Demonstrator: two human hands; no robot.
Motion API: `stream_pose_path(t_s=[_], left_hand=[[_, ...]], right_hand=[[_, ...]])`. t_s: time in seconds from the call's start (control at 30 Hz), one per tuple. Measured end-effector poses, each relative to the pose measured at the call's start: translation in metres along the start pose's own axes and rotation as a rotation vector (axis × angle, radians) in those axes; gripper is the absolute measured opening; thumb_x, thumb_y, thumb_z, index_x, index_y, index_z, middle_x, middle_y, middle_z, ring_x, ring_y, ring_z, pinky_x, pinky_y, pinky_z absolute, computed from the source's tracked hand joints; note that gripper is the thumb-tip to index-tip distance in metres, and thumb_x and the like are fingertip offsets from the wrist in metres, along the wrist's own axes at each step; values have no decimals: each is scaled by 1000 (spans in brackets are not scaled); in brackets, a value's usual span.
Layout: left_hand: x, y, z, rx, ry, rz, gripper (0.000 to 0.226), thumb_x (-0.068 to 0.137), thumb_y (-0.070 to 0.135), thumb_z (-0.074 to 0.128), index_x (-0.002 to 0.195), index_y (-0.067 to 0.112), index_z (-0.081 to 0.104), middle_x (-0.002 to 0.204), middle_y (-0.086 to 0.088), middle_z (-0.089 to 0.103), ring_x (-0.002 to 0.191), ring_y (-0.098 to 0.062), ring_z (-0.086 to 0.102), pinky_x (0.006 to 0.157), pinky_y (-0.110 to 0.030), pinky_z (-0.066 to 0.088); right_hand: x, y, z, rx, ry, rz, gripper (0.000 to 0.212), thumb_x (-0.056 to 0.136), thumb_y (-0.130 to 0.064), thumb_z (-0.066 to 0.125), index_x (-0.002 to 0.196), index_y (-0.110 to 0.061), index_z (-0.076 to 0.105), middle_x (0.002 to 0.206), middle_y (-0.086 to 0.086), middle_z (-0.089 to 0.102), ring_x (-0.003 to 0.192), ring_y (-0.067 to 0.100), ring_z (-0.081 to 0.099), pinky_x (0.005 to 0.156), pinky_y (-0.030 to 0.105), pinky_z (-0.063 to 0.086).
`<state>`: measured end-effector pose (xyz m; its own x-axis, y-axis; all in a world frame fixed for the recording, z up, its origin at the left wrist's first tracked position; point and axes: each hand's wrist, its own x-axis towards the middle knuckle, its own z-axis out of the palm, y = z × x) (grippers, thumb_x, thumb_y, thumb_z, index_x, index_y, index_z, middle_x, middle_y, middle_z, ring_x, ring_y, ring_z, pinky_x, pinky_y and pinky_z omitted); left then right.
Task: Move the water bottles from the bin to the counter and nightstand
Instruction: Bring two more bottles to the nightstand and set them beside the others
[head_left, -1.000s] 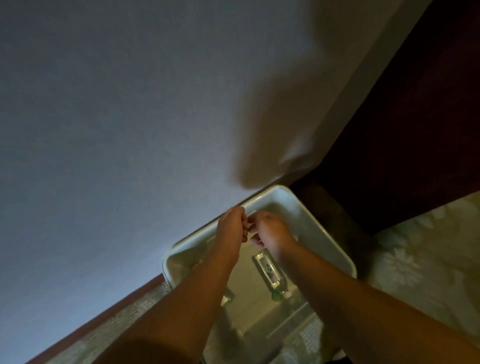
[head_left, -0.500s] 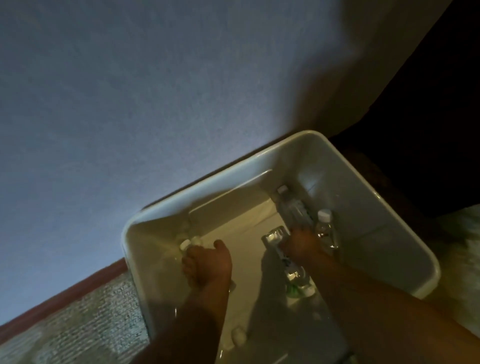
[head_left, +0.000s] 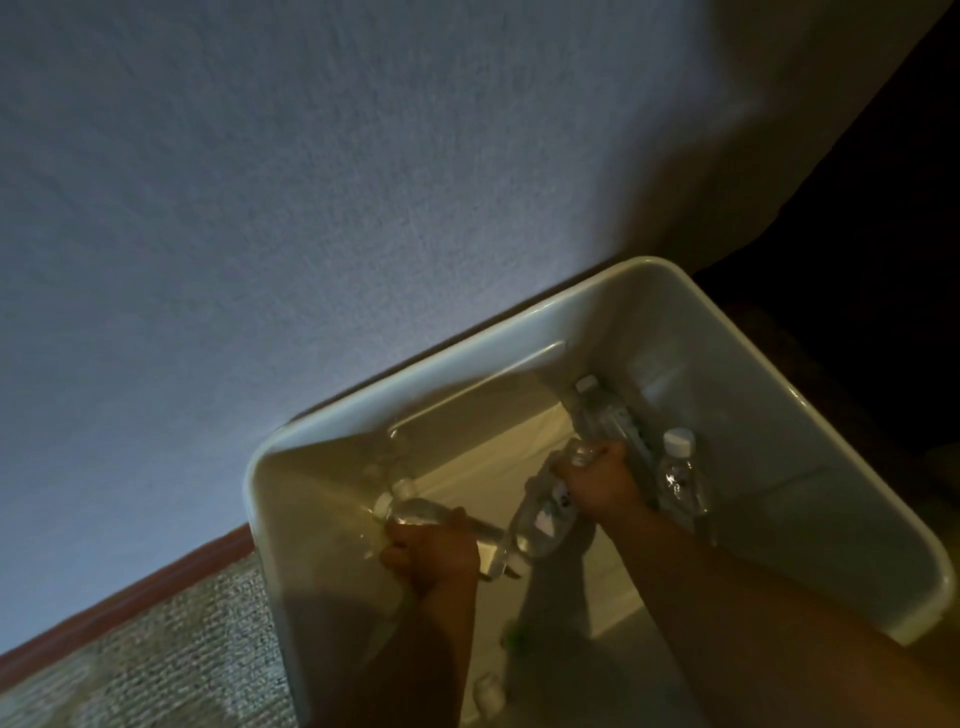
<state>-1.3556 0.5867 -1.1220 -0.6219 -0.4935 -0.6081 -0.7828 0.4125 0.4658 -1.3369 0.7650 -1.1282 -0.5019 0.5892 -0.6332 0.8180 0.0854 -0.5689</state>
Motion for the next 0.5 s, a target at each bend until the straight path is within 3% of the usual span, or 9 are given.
stream_pose_path(t_s=[0.1,0.17,0.23,0.3,0.33,0.37,0.43,0.5], left_hand=[[-1,5,8,-111,-35,-76,97,83,25,80,156,16,17,155,-32,17,133,-50,40,109,-52,38],[-1,5,11,-161,-43,-107,91,86,19,75,156,18,17,157,-32,14,133,-49,40,108,-50,38],[0,6,12,-203,-47,-128,89,88,16,72,157,18,15,157,-31,18,130,-47,43,106,-48,40],[-1,5,14,-236,-44,-133,90,88,18,73,158,17,16,154,-29,27,129,-47,45,104,-49,41],[-2,2,14,-245,-39,-137,94,86,21,76,157,17,16,153,-28,30,130,-47,45,104,-50,41],[-2,-2,14,-234,-43,-133,100,81,23,81,157,16,17,153,-28,32,131,-48,45,106,-52,42],[2,-2,13,-230,-33,-107,108,71,21,90,155,8,23,152,-27,37,134,-48,44,109,-56,40],[5,3,10,-270,-32,-181,105,71,16,90,151,0,25,149,-29,41,134,-47,45,110,-56,39]], right_hand=[[1,-6,-13,-136,-28,46,76,89,-45,68,148,-13,33,143,18,50,125,35,53,99,40,43],[-7,-1,-9,-550,-112,-21,67,95,-53,54,150,-18,38,149,16,46,134,34,48,109,44,37],[-14,6,-5,-993,-11,-96,49,101,-48,46,127,-7,56,129,6,66,121,21,61,99,33,46],[-28,7,-1,-1180,65,-205,39,94,-41,58,118,-10,56,119,1,66,113,21,63,88,33,48],[-25,11,5,-1173,-102,-381,45,87,-45,64,119,-15,55,120,2,61,113,24,59,92,38,47],[-23,12,8,-1147,-394,-512,51,81,-48,69,120,-20,55,120,4,59,110,25,57,98,44,44],[-31,9,3,-1232,-791,-636,72,73,-45,80,133,-20,49,128,8,53,115,28,52,106,51,39],[-38,18,9,-1326,-801,-592,93,73,-30,86,147,-10,34,142,16,41,126,36,43,108,53,37]])
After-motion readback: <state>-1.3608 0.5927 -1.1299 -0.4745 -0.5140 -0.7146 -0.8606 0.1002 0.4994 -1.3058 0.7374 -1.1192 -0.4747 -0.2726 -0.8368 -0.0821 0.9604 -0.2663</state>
